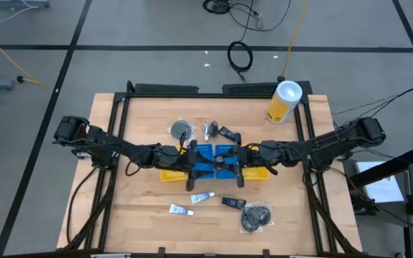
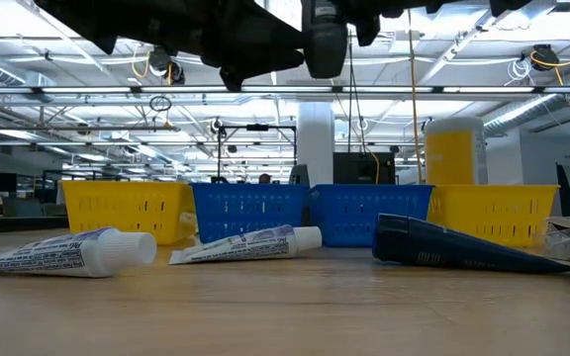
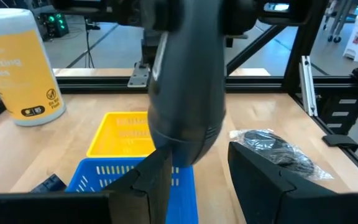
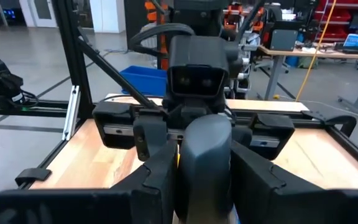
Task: Pick & Place Travel size toiletries
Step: Put the deodorant into the left yellow bin
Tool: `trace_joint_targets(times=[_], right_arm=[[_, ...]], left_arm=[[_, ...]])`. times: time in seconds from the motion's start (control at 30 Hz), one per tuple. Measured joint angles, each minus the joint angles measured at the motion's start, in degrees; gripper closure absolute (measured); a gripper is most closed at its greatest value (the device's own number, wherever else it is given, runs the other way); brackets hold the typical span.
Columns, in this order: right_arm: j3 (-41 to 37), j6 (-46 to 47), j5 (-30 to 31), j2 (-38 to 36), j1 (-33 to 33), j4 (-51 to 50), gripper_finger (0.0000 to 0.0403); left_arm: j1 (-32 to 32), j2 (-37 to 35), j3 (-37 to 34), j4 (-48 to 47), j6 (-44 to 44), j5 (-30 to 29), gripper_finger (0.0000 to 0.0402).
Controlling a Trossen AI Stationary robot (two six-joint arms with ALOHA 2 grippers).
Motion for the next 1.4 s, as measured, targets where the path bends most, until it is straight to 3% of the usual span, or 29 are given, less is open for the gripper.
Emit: trace_joint_targets(times=[0.5,0.67,0.97,1.4], right_arm=[[0.02,-0.43,0.03,0.02,0.0,1.38,0.0297],[0.04,-0.85,0.02,0.02,0.0,4.82,0.0297],[0.04,-1.32,0.01,0.07,0.0,5.03,0.0297],[-0.04,-1.32,-0.01,1.07,-0.07,5.13,0.0297]], left_arm=[[0.33,0.0,0.04,3.39,-0.91,-1.45,0.0135],[0.37,0.26,0.04,4.39,-0.74,-3.64,0.0133],[0.37,5.33,0.04,15.14,1.36,-3.38,0.0133],[0.96,5.55,0.04,17.6,-0.19,-3.23,0.0133]])
